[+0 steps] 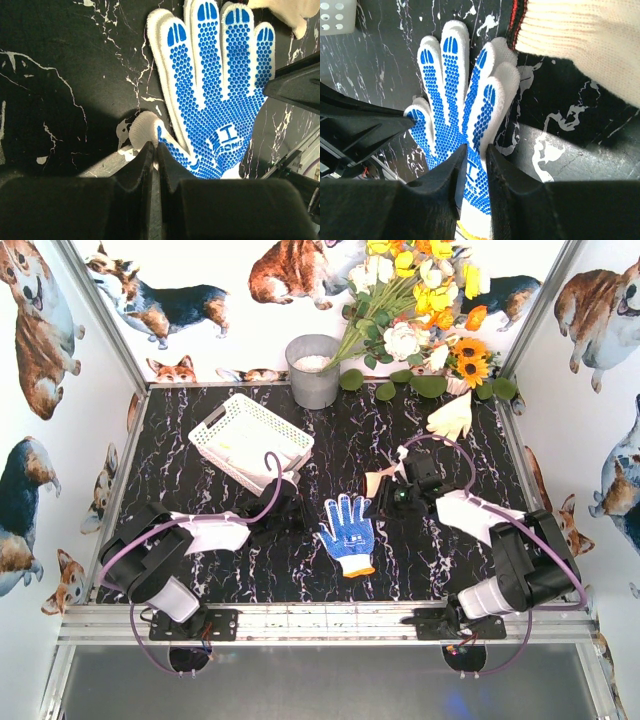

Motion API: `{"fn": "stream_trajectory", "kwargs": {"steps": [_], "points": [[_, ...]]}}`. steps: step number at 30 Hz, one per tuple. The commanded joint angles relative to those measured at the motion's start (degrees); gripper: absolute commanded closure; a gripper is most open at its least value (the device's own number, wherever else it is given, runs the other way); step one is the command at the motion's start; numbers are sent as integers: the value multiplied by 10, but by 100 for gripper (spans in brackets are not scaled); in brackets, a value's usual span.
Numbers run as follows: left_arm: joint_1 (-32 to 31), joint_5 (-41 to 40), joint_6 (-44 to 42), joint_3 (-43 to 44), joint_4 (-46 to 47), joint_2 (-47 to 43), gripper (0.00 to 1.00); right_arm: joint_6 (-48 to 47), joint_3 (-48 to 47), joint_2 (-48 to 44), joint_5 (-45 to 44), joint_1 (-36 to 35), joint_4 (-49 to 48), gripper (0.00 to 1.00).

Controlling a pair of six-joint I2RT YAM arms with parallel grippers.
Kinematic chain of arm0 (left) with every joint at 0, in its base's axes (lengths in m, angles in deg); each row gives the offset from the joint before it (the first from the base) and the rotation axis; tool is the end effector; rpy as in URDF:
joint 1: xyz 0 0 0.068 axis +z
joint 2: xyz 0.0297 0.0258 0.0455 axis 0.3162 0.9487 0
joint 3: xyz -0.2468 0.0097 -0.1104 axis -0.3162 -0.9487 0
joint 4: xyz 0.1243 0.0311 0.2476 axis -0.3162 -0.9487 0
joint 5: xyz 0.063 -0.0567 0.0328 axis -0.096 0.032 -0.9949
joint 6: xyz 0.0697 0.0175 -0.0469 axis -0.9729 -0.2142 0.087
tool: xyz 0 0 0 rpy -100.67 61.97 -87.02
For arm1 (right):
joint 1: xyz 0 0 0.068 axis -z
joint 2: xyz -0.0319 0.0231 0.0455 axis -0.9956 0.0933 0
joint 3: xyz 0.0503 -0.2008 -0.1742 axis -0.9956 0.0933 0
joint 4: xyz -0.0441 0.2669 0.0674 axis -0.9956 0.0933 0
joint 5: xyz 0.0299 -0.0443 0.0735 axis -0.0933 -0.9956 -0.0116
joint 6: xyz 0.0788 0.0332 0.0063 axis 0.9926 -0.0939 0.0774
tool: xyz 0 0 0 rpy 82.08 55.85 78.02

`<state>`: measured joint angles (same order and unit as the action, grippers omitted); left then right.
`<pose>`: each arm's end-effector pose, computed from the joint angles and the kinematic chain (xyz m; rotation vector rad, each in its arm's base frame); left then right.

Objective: Put the gloves into the storage basket
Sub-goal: Pair the glove with the glove.

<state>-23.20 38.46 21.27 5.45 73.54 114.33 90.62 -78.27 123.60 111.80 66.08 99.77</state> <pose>0.2388 -0.2259 0.0947 -0.1458 2.4858 -0.9385 0.2712 0.1263 0.1185 0.1551 2.6357 0.9233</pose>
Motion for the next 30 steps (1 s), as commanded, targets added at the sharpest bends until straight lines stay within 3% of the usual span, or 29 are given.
{"fn": "stream_trajectory", "kwargs": {"steps": [1,7,11,14,30], "points": [[6,3,-4,-6,20,6,100,-13,-34,11,11,3,-43,75],[7,4,-4,-7,20,3,100,-16,-43,8,3,3,-34,77],[10,1,-5,-12,19,-5,100,-29,-50,-1,-12,3,-19,93],[12,-4,-8,-15,19,-14,100,-35,-56,-2,-6,3,-17,98],[26,18,-28,-4,41,26,100,-41,-57,35,-34,3,-15,96]]}}
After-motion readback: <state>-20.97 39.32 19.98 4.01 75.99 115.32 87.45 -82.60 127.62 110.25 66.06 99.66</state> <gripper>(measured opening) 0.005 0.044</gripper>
